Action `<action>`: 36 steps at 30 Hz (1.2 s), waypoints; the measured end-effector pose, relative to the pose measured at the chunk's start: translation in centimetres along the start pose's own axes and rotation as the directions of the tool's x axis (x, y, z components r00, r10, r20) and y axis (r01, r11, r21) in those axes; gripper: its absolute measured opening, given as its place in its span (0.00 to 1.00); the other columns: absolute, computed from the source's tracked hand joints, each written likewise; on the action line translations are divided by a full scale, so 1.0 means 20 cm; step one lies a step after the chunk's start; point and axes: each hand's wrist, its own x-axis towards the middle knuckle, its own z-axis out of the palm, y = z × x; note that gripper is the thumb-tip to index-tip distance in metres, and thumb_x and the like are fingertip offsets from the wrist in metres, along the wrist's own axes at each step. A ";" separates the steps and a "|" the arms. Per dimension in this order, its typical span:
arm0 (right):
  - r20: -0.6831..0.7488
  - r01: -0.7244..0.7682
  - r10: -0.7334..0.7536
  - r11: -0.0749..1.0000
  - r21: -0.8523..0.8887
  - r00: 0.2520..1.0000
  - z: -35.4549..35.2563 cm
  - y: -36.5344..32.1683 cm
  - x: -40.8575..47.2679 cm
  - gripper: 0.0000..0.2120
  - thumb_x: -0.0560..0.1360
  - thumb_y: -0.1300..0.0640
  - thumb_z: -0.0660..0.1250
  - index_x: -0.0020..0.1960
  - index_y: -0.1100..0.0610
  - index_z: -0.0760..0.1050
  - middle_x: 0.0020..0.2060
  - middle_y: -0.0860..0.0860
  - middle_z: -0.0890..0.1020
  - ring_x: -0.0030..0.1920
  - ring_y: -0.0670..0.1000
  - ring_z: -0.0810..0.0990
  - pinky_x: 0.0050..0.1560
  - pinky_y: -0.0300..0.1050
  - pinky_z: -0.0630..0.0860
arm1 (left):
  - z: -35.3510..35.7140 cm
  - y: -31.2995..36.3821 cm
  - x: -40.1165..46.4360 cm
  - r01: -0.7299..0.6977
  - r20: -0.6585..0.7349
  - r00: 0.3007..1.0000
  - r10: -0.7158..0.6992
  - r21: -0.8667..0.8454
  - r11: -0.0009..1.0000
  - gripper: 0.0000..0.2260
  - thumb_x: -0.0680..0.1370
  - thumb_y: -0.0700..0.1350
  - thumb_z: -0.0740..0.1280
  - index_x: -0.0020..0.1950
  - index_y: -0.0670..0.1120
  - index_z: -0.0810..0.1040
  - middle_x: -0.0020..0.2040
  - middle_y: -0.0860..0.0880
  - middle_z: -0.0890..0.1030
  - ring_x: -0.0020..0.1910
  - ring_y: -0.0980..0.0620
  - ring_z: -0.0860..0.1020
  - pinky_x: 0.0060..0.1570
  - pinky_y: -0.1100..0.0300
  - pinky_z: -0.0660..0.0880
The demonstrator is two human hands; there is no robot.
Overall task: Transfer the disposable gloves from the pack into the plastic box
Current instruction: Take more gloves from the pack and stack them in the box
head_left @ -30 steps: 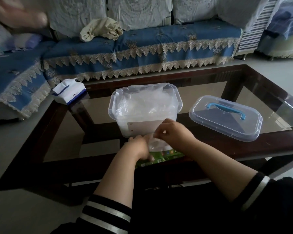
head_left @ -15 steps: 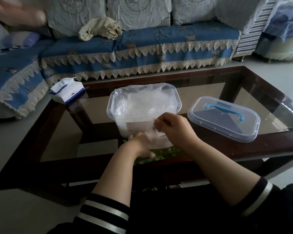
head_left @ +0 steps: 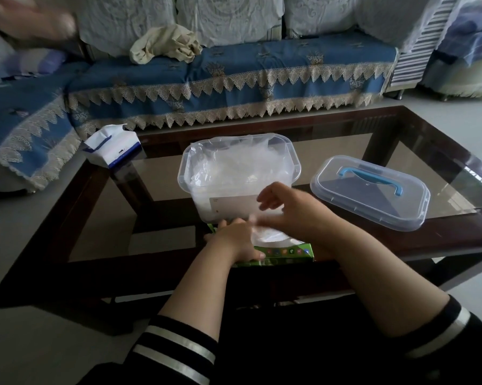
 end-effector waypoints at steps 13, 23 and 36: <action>-0.144 0.016 0.004 0.991 0.135 0.990 0.08 0.03 0.03 0.17 0.77 0.59 0.65 0.31 0.48 0.71 0.23 0.39 0.75 0.28 0.39 0.71 0.32 0.34 0.64 | 0.06 -0.03 0.07 -0.020 -0.048 0.999 0.019 -0.029 0.999 0.31 0.70 0.59 0.72 0.72 0.61 0.68 0.72 0.52 0.66 0.73 0.41 0.57 0.70 0.44 0.60; -0.216 0.159 0.101 0.401 0.902 0.971 -0.04 -0.08 -0.03 0.13 0.81 0.59 0.57 0.47 0.63 0.78 0.43 0.59 0.85 0.42 0.56 0.84 0.48 0.51 0.80 | -0.13 0.02 -0.14 -0.046 -0.220 0.975 0.026 -0.085 0.995 0.15 0.79 0.50 0.65 0.66 0.53 0.75 0.63 0.50 0.77 0.60 0.48 0.74 0.58 0.51 0.71; 0.188 -0.137 -0.113 0.358 0.924 0.976 -0.04 0.00 0.00 0.19 0.77 0.56 0.52 0.54 0.63 0.78 0.52 0.60 0.83 0.53 0.59 0.81 0.62 0.56 0.73 | -0.44 0.12 -0.23 -0.498 -0.548 0.831 0.093 -0.660 0.562 0.23 0.77 0.55 0.67 0.70 0.54 0.68 0.49 0.53 0.84 0.54 0.59 0.81 0.63 0.54 0.72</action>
